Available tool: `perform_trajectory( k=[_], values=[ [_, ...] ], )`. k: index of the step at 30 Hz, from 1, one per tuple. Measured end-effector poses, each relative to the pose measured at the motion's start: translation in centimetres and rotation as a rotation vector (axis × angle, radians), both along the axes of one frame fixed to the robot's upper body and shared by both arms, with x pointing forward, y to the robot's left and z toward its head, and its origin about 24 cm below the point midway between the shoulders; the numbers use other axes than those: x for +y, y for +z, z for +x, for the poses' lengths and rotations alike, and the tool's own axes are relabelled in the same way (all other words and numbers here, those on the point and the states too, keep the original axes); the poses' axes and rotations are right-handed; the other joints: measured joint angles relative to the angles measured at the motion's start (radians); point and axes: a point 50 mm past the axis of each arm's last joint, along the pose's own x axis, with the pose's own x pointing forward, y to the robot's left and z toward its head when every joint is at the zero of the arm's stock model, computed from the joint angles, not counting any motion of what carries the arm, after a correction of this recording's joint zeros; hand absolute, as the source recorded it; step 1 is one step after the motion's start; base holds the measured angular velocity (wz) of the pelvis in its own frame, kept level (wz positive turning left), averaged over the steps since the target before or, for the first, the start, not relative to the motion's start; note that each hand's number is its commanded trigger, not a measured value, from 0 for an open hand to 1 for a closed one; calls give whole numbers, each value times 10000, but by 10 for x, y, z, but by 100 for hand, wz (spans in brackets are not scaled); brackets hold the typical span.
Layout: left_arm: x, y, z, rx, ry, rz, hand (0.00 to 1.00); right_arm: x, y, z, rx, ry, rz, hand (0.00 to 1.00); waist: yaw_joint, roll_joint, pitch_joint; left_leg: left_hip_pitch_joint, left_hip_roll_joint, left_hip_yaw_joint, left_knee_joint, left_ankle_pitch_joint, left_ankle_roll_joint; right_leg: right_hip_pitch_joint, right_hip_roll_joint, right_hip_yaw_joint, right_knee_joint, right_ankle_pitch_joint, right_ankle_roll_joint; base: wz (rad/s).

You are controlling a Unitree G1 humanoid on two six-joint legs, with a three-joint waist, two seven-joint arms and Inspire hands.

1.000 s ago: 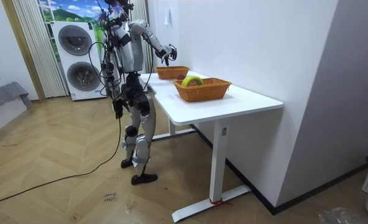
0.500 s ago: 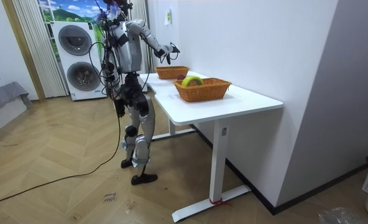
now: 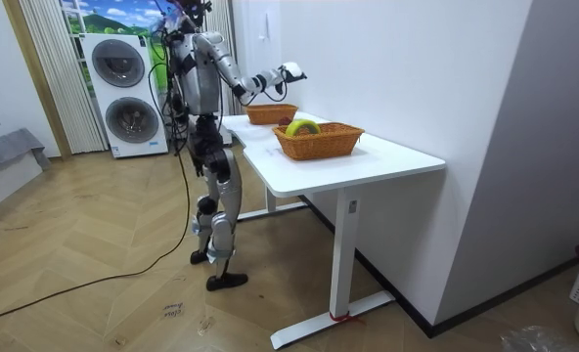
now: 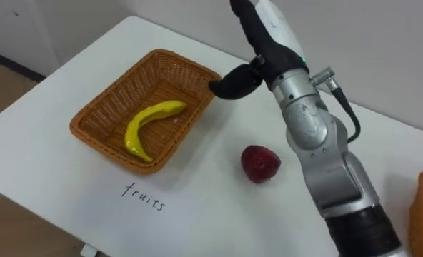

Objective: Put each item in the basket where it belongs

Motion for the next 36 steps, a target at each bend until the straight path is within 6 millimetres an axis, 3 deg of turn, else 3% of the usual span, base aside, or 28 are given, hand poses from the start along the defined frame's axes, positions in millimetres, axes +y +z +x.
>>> perform_trajectory(
  k=[3,5,7,12,17,19,21,25,29,32,36],
  values=[
    [-5,-3,-2,135,40,-106,0,-7,-4,-3,146,-385,1078,0,-243,292,-46,89,22,76,-101,-29,45,-20,24,99,118,0,1,-8],
    [-8,-3,-3,224,-70,-100,0,-5,-4,-2,188,-402,2072,0,-499,501,-148,155,50,239,-178,-29,46,-52,50,170,146,1,-1,-17],
    [-8,-3,-4,231,-16,-54,0,-4,-5,-4,176,-428,2668,0,-615,542,-177,180,74,269,-169,-28,44,-48,76,204,172,1,-2,-5],
    [-13,-4,0,75,-317,-163,0,0,-22,-14,784,-398,4255,0,-784,500,-168,324,107,515,-152,-30,42,18,117,384,160,11,-17,-10],
    [-17,-4,8,-156,-369,-260,0,-1,-51,-26,1914,-566,5186,0,-792,617,-97,349,150,574,-193,-42,40,22,153,375,125,63,-43,-2],
    [-23,-5,11,-296,-119,-532,0,-4,-70,-32,2619,-903,5435,0,-772,740,-35,338,155,578,-193,-43,38,9,160,378,132,66,-49,0],
    [-28,-6,10,-295,-83,-689,0,-5,-75,-34,2828,-1024,5466,0,-776,828,4,309,158,590,-194,-47,33,-25,161,374,134,73,-61,-3],
    [-30,-7,6,-186,-169,-762,0,-3,-77,-35,2935,-958,5578,0,-778,1066,-116,136,173,568,-184,-45,19,-219,180,347,141,77,-67,0],
    [-28,-7,2,-136,-238,-703,0,7,-82,-38,3286,-572,5742,0,-807,970,-142,137,172,562,-182,-43,21,-197,179,330,89,76,-67,0],
    [-24,-6,2,-211,-256,-580,0,16,-102,-47,4253,-214,5996,0,-785,772,-234,163,161,547,-183,-44,22,-130,173,301,-5,79,-63,2],
    [-23,-5,1,-258,-260,-511,0,17,-123,-51,5037,-396,5887,0,-778,691,-192,168,155,562,-183,-43,23,-102,173,324,-43,90,-50,0]
  ],
)
